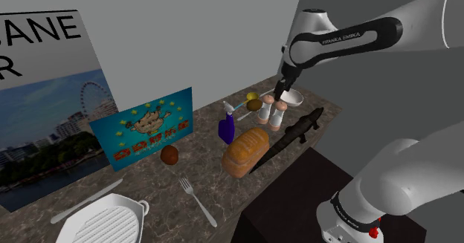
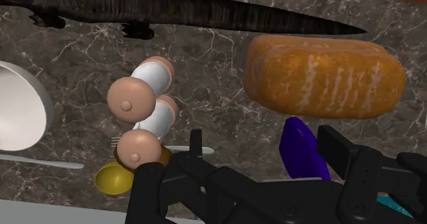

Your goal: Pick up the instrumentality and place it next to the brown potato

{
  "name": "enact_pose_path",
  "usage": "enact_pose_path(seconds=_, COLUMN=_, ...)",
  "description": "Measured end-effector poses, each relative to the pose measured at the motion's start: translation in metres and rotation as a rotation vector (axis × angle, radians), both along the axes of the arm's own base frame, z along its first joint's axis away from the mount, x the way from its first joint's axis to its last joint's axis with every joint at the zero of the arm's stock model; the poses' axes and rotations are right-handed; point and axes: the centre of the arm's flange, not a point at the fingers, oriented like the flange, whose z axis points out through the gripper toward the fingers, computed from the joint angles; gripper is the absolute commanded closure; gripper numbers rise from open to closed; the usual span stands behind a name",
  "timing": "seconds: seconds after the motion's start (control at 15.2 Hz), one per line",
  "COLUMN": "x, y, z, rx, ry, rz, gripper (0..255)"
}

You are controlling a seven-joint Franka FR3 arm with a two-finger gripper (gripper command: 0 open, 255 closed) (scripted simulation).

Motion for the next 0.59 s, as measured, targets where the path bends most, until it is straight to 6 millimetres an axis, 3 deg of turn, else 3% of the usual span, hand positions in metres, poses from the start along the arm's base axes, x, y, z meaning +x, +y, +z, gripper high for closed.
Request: enact_pose_path(seconds=0.59, x=0.061, y=-0.063, z=-0.077, rx=-0.058, ry=-0.005, rz=0.016, gripper=0)
